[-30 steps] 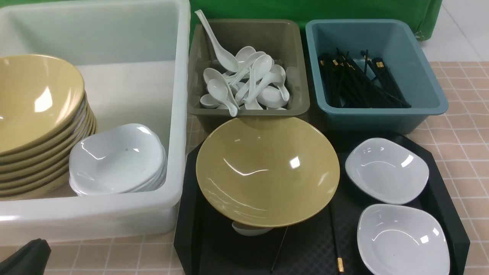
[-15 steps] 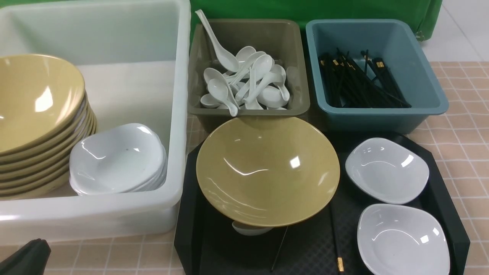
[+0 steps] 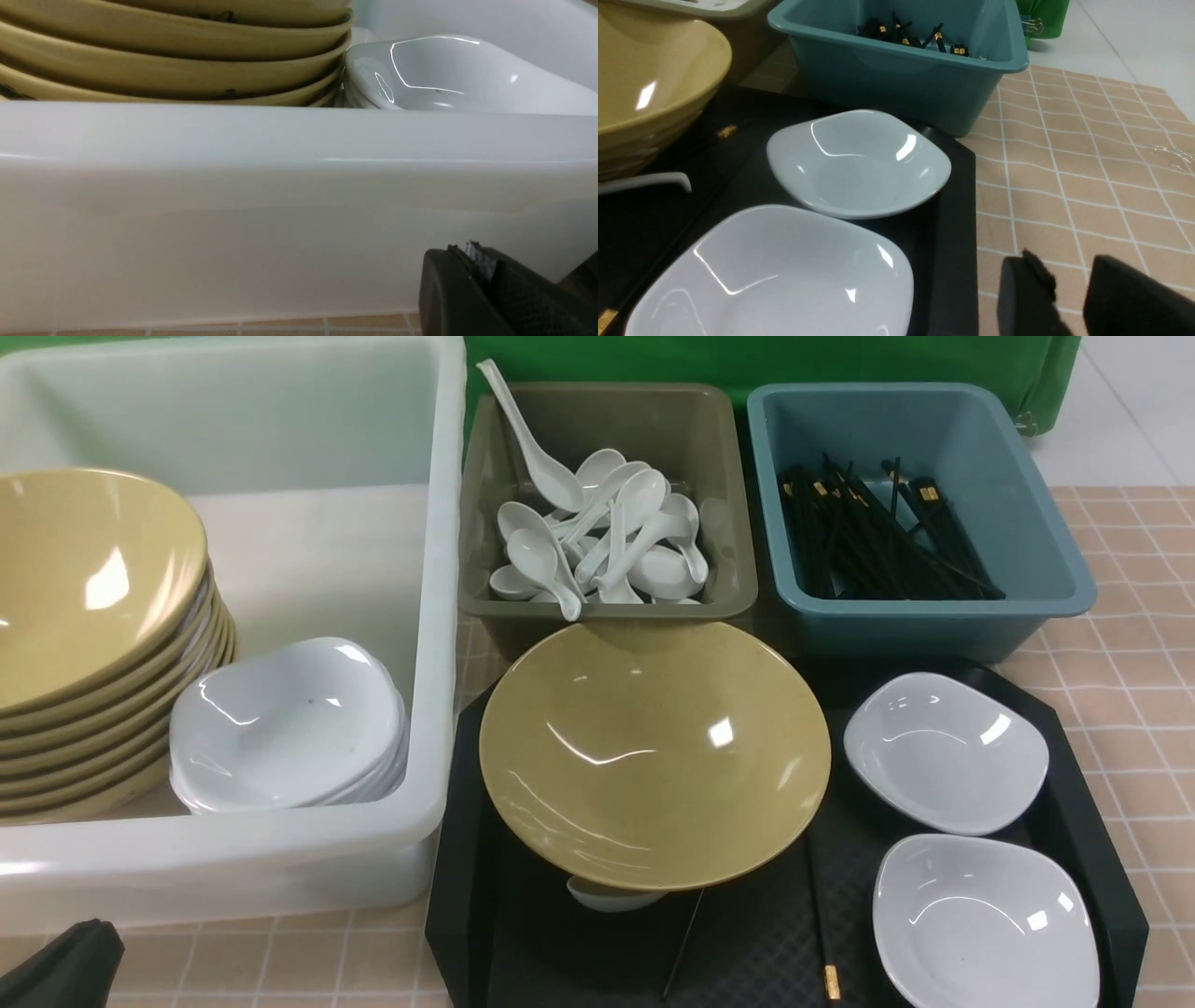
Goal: On brown table put chopsticks spoon bowls plates into blue grey white boxes.
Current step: 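Grasp the large bowl on the tray by its rim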
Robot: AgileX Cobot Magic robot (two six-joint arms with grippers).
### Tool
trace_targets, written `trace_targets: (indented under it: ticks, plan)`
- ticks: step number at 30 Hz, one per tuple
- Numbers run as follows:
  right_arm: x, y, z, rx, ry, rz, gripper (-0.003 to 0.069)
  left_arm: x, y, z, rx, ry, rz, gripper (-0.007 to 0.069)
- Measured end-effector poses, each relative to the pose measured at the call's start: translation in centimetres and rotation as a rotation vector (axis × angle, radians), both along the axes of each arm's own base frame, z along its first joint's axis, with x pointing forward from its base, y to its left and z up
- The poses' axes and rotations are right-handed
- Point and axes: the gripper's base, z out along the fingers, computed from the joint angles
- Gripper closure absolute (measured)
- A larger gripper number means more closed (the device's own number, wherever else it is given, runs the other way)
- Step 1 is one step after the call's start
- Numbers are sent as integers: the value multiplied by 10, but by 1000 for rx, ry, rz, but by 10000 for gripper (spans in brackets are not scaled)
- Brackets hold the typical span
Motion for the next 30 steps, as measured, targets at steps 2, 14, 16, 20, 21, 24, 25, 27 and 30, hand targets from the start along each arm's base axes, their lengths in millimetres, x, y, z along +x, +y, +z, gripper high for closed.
trace_targets:
  ticks: [2, 14, 16, 20, 21, 24, 25, 27, 30]
  plan:
    - [0, 0, 0, 0, 0, 0, 420, 0, 0, 0, 6, -4, 1, 631]
    - [-2, -4, 49, 22, -556, -38, 420, 2, 2, 32, 68, -362, 13, 631]
    - [-8, -5, 64, 42, -726, -47, 420, 0, 2, 45, 66, -500, 17, 631]
    - [-20, -6, 80, 174, -945, -29, 420, -8, 1, 65, 47, -743, 22, 631]
    - [-24, -7, 85, 248, -1017, -7, 420, -12, 1, 72, 32, -827, 22, 631]
    - [-27, -7, 88, 316, -1060, 16, 420, -20, 2, 82, -17, -974, 20, 631]
    - [-27, -7, 88, 341, -1059, 24, 420, -24, 3, 86, -52, -1036, 16, 631]
    - [-27, -7, 93, 374, -1040, 33, 426, -29, 3, 100, -104, -1067, 7, 631]
    - [-29, -6, 114, 376, -989, 34, 463, -38, 4, 136, -151, -1038, -1, 631]
